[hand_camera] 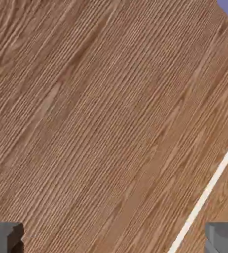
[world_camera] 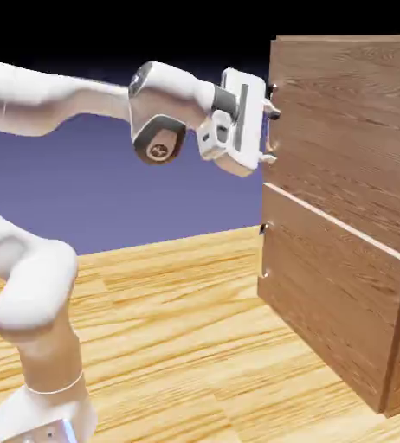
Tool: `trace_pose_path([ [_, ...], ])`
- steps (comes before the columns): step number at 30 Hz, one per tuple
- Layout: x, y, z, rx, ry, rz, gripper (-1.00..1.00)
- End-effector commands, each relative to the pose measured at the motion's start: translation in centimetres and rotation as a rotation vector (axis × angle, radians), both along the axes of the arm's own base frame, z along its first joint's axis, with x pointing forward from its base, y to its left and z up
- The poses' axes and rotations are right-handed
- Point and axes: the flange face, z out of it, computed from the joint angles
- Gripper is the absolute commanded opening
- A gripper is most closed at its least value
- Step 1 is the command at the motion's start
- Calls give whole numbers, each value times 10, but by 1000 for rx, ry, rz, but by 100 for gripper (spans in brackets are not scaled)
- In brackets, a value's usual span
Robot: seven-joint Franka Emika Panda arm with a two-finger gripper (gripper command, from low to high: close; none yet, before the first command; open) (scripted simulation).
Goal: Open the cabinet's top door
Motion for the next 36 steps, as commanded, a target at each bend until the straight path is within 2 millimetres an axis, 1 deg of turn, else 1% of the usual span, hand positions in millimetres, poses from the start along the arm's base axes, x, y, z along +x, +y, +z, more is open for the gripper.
trace_pose_path([
  [1, -2, 4, 7, 59, -28, -23, 0],
  [5, -10, 25, 29, 297, -133, -98, 0],
  [9, -14, 51, 43, 534, -226, -148, 0],
  [13, -13, 80, 47, 770, -301, -177, 0],
  [17, -6, 111, 42, 1007, -353, -193, 0],
  [20, 3, 134, 32, 1184, -376, -202, 0],
  [23, 16, 156, 16, 1361, -386, -212, 0],
  [26, 32, 176, -5, 1538, -383, -227, 0],
  [29, 51, 193, -32, 1716, -369, -249, 0],
  [32, 72, 207, -64, 1895, -347, -283, 0],
  [33, 77, 209, -72, 1932, -342, -292, 0],
  [34, 77, 209, -72, 1932, -342, -292, 0],
  [36, 98, 209, -71, 1932, -343, -291, 0],
])
